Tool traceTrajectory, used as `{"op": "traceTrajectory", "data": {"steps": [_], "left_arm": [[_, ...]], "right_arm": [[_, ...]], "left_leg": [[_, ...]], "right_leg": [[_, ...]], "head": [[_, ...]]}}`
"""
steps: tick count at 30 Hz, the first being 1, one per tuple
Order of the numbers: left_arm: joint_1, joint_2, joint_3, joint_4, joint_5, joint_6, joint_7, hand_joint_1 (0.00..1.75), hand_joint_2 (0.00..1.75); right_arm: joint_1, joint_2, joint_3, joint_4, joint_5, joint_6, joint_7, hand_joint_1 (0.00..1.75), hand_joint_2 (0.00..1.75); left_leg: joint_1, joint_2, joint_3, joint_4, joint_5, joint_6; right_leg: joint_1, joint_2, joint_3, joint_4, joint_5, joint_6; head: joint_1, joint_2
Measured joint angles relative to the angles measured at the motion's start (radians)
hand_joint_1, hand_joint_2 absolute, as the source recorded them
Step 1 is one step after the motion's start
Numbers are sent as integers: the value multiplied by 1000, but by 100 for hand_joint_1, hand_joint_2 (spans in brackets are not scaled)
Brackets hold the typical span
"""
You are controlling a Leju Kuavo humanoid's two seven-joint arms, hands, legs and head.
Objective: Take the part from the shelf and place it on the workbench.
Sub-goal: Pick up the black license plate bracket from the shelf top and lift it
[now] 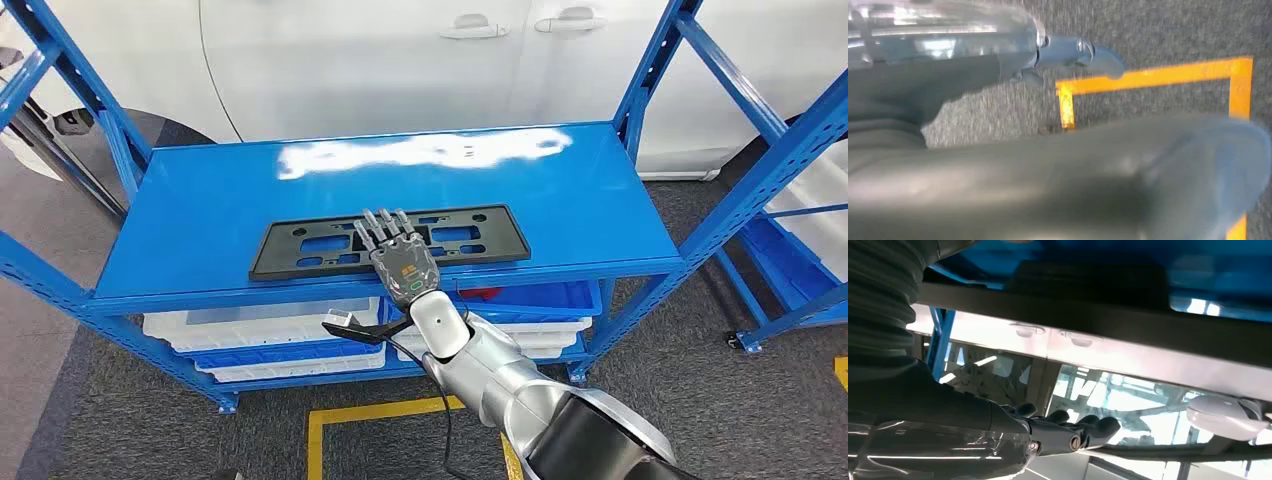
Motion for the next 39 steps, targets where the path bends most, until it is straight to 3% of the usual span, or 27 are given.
{"op": "traceTrajectory", "data": {"steps": [2, 4, 7, 8, 9, 10, 12, 14, 16, 19, 20, 22, 23, 24, 25, 27, 29, 34, 36, 38, 39], "left_arm": [[0, 0, 2, 0, -1, -1, -1, 0, 0], [-1, 0, 5, 0, -2, -2, -3, 0, 0], [-1, -1, 6, 0, -6, -6, -4, 0, 0], [0, -1, 6, 0, -8, -6, -4, 0, 0], [0, -1, 6, 0, -9, -6, -4, 0, 0], [1, -1, 6, 0, -9, -6, -4, 0, 0], [0, -1, 7, 0, -10, -6, -4, 0, 0], [-1, -1, 7, 0, -10, -6, -4, 0, 0], [-2, -1, 7, 0, -10, -6, -5, 0, 0], [-2, -1, 7, 0, -10, -6, -6, 0, 0], [-3, -2, 7, 0, -10, -6, -6, 0, 0], [-4, -1, 7, 0, -10, -6, -6, 0, 0], [-4, -2, 7, 0, -10, -6, -6, 0, 0], [-3, -2, 7, 0, -10, -6, -6, 0, 0], [-2, -2, 7, 0, -10, -6, -6, 0, 0], [-2, -2, 7, 0, -10, -6, -6, 0, 0], [-2, -3, 8, 0, -10, -6, -6, 0, 0], [-1, -3, 9, 0, -11, -6, -9, 0, 0], [-2, -4, 11, 0, -11, -6, -11, 0, 0], [-1, -4, 12, 0, -12, -6, -12, 0, 0], [0, -4, 12, 0, -13, -6, -12, 0, 0]], "right_arm": [[-1, 1, 1, -1, 0, 0, -1, 0, 175], [-4, 4, 2, -2, 0, -1, -5, 0, 175], [-4, 10, 4, -2, 0, -1, -9, 0, 175], [-2, 10, 6, -2, 0, -1, -10, 0, 175], [-1, 10, 7, -2, 0, -2, -10, 0, 175], [0, 11, 9, -2, 0, -2, -10, 0, 175], [0, 13, 10, -2, 0, -2, -10, 0, 175], [-1, 16, 11, -2, 0, -2, -10, 0, 175], [-1, 18, 12, -2, 0, -2, -10, 0, 175], [-4, 19, 15, -3, 0, -3, -10, 0, 175], [-5, 19, 16, -4, 0, -3, -10, 0, 175], [-4, 18, 17, -3, 0, -2, -10, 0, 175], [-2, 18, 17, -3, 0, -2, -10, 0, 175], [1, 18, 17, -2, 0, -2, -11, 0, 175], [3, 17, 17, -2, 0, -2, -12, 0, 175], [2, 18, 17, -3, 0, -2, -14, 0, 175], [-1, 19, 17, -3, 0, -3, -15, 0, 175], [-2, 24, 18, -4, 0, -3, -20, 0, 175], [-3, 29, 22, -5, 0, -2, -23, 0, 175], [-1, 34, 27, -5, 0, -1, -26, 0, 175], [1, 35, 30, -5, 0, 0, -27, 0, 175]], "left_leg": [[2, 1, 3, -1, -2, -6], [4, 3, -8, 33, -26, -16], [5, 4, -98, 215, -105, -23], [5, 4, -128, 264, -116, -24], [5, 4, -142, 279, -107, -24], [5, 4, -135, 253, -78, -22], [4, 4, -79, 122, -3, -14], [-1, 3, -32, 23, 29, -3], [-6, 2, -24, 4, 24, 6], [1, 2, -17, -6, 27, 22], [4, 3, -14, -10, 28, 27], [3, 3, -12, -10, 26, 32], [2, 3, -12, -10, 24, 33], [2, 3, -11, -9, 22, 34], [2, 2, -9, -8, 20, 33], [2, 0, -3, -5, 13, 28], [-1, -1, 0, -2, 5, 20], [-1, 2, 3, 9, -12, -7], [1, 3, -32, 89, -53, -15], [2, 3, -105, 223, -105, -22], [2, 3, -131, 266, -112, -23]], "right_leg": [[-2, 0, 5, -6, 1, -7], [-6, 0, 15, -16, 2, -20], [-3, -3, 25, -18, -3, -31], [0, -3, 26, -18, -5, -33], [1, -2, 28, -17, -8, -34], [2, -1, 31, -15, -11, -34], [4, 0, 41, -13, -20, -30], [7, 1, 45, -9, -27, -22], [8, 0, 44, -10, -28, -12], [8, -1, 36, 13, -49, 5], [7, -1, 18, 52, -71, 10], [2, -1, -51, 183, -128, 16], [0, -1, -85, 242, -143, 18], [-1, -1, -107, 272, -141, 19], [-2, -1, -109, 261, -119, 19], [-3, -1, -60, 140, -40, 15], [0, -1, -9, 24, 5, 7], [1, 1, 15, -17, 3, -19], [-2, -1, 26, -23, 1, -29], [0, -2, 30, -23, -4, -34], [1, -2, 32, -23, -7, -35]], "head": [[0, 0], [0, 0], [0, 0], [0, 0], [0, 0], [0, 0], [0, 0], [0, 0], [0, 0], [0, 0], [0, 0], [0, 0], [0, 0], [0, 0], [0, 0], [0, 0], [0, 0], [0, 0], [0, 0], [0, 0], [0, 0]]}}
